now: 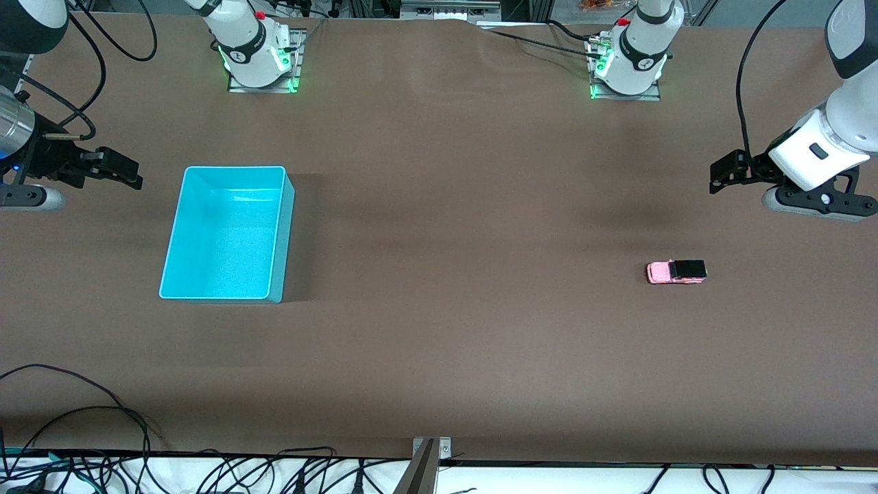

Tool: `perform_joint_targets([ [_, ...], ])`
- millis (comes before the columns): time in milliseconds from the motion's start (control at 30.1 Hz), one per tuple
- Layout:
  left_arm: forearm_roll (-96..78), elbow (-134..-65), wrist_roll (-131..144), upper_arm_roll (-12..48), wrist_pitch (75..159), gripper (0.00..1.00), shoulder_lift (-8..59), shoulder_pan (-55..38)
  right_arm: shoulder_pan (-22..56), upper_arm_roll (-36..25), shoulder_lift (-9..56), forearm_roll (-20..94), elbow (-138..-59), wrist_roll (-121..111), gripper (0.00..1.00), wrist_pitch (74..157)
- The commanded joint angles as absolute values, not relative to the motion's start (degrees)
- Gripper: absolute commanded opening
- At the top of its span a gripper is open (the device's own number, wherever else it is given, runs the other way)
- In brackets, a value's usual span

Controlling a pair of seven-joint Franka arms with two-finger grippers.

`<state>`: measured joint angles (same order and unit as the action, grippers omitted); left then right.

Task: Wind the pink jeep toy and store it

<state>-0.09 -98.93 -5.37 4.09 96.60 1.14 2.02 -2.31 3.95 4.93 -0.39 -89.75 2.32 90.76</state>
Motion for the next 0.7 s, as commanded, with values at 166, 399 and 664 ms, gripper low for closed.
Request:
perform_joint_targets([
  [166, -1.2, -96.9, -6.9, 4.2, 94.4, 1.00, 1.8, 3.4, -3.0, 4.4, 4.2, -0.9, -89.9, 1.6, 1.00, 90.4],
  [399, -1.2, -96.8, -6.9, 4.2, 94.4, 1.00, 1.7, 3.4, -3.0, 4.3, 4.2, -0.7, -89.9, 1.7, 1.00, 90.1],
  [664, -1.1, -96.9, -9.0, 4.2, 94.4, 1.00, 1.9, 3.4, -3.1, 4.0, 4.3, -0.7, -89.9, 1.6, 1.00, 90.1],
])
